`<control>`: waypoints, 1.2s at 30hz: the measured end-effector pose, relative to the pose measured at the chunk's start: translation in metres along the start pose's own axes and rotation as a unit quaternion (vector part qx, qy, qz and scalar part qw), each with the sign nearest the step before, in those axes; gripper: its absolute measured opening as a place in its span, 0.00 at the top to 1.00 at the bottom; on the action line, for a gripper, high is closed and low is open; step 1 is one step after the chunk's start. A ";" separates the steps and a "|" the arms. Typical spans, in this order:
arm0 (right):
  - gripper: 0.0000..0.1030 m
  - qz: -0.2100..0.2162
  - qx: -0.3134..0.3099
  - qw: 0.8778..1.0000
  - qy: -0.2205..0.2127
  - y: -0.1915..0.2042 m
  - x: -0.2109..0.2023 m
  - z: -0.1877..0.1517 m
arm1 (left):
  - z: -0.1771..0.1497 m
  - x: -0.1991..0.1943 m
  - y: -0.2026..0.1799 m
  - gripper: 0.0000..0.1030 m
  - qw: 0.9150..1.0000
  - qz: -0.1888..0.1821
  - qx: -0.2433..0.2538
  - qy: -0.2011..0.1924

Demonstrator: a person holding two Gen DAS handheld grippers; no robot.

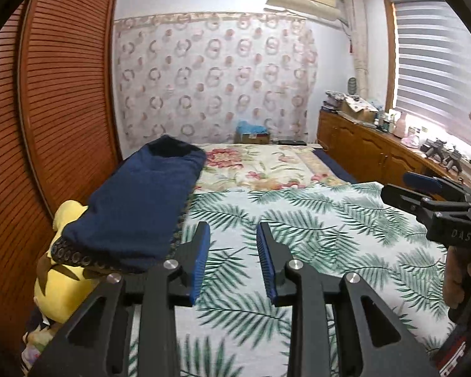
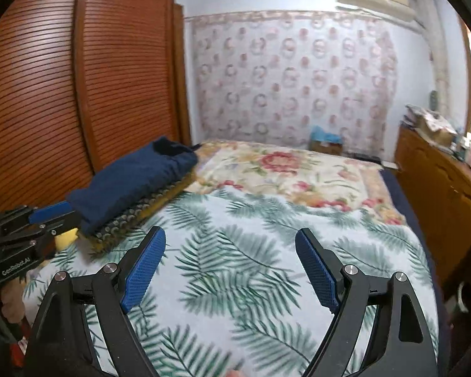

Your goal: Fold small clothes

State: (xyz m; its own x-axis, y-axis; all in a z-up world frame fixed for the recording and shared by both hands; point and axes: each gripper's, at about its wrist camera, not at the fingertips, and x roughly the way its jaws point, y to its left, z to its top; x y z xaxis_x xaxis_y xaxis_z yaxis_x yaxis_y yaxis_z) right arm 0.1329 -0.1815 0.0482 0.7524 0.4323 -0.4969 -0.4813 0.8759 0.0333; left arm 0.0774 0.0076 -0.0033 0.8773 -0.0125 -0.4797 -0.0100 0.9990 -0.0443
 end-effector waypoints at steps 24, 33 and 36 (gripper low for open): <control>0.16 -0.085 0.043 0.994 -0.045 -0.036 -0.068 -0.017 | 0.014 -0.021 -0.027 0.71 1.000 0.004 0.002 -0.021; 0.16 -0.084 0.046 0.994 -0.046 -0.034 -0.068 -0.019 | 0.016 -0.020 -0.025 0.70 1.000 0.005 0.001 -0.021; 0.16 -0.085 0.046 0.994 -0.046 -0.035 -0.067 -0.019 | 0.016 -0.021 -0.025 0.70 1.000 0.005 0.000 -0.022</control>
State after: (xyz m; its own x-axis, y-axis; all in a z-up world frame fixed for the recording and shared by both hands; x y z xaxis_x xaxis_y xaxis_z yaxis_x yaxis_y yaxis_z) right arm 0.0903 -0.2450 0.0644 0.8595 0.2906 -0.4205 -0.3041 0.9520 0.0363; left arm 0.0671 -0.0169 0.0214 0.8972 0.0002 -0.4417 -0.0192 0.9991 -0.0386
